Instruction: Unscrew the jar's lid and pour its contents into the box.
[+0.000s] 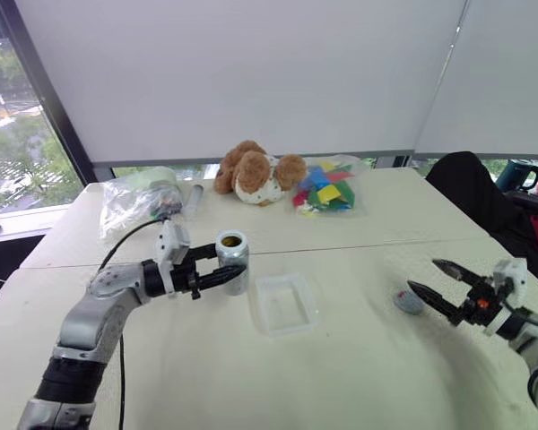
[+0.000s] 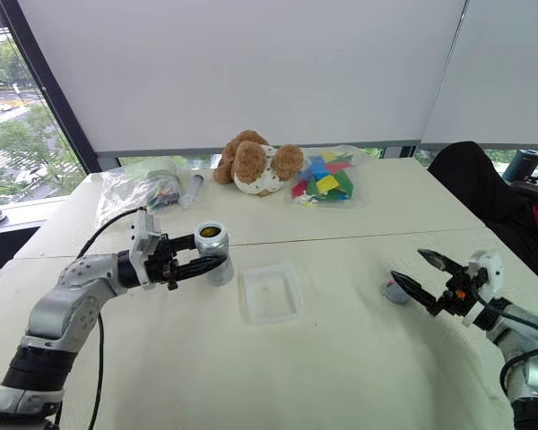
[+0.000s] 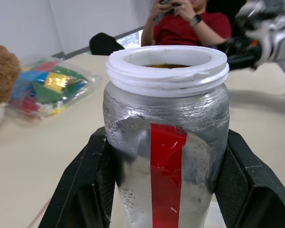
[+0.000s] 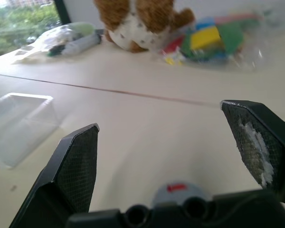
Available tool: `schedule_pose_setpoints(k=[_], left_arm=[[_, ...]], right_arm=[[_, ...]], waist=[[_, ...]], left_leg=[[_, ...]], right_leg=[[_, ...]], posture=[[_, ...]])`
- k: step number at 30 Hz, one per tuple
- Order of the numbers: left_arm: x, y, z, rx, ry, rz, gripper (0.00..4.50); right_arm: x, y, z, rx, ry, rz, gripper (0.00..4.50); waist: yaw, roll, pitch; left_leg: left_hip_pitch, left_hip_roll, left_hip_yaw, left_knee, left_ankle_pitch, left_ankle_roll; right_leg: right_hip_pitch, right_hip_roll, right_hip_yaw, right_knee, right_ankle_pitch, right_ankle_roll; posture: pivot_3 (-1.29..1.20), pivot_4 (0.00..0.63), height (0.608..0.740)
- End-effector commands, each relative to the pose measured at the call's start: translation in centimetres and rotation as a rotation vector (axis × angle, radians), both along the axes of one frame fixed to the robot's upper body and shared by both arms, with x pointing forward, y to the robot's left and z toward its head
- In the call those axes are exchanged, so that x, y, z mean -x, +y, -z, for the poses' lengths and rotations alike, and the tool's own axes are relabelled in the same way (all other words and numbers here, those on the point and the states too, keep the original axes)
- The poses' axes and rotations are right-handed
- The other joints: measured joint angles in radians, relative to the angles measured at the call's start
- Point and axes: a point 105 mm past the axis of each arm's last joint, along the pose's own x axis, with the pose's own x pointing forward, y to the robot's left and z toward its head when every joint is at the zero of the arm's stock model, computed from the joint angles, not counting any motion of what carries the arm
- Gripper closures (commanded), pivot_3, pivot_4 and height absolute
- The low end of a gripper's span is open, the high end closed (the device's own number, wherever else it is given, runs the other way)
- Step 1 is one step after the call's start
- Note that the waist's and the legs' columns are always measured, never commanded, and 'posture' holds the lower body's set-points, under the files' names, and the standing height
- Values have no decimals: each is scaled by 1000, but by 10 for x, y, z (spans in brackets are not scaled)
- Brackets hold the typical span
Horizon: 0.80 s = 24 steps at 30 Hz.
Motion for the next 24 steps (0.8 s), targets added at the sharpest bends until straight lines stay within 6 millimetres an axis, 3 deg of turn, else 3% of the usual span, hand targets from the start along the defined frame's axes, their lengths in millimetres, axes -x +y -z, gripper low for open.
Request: schedule_pose_setpoints(k=[1, 6, 15, 19, 24], left_arm=[[-13, -1, 0, -170, -128, -77, 2386], [-28, -15, 0, -286, -307, -128, 2386], [-55, -42, 6, -494, -721, -286, 2386], [-58, -53, 10, -597, -993, -307, 2386], [-45, -78, 14, -699, -1497, -203, 2386]], right_arm=[[18, 48, -19, 84, -29, -232, 25], [28, 78, -9, 83, 15, -345, 25], [31, 83, 5, 78, 39, -338, 25], [31, 79, 6, 55, 31, -289, 25], [35, 75, 13, 54, 32, -251, 25]], waist=[[2, 0, 0], [8, -1, 1], [27, -1, 0], [27, -1, 1], [27, -2, 1]], left_leg=[[0, 0, 0, 0, 0, 0], [0, 0, 0, 0, 0, 0], [-1, -1, 0, 1, 0, 0], [-1, -1, 0, 1, 0, 0], [-1, -1, 0, 1, 0, 0]], right_leg=[[0, 0, 0, 0, 0, 0], [0, 0, 0, -1, 0, 0], [0, -1, 0, -2, 0, 0], [0, -1, 0, -2, 0, 1], [0, -1, 0, -1, 1, 1]], posture=[[0, 150, 740], [0, 150, 740], [0, 150, 740], [0, 150, 740], [0, 150, 740]])
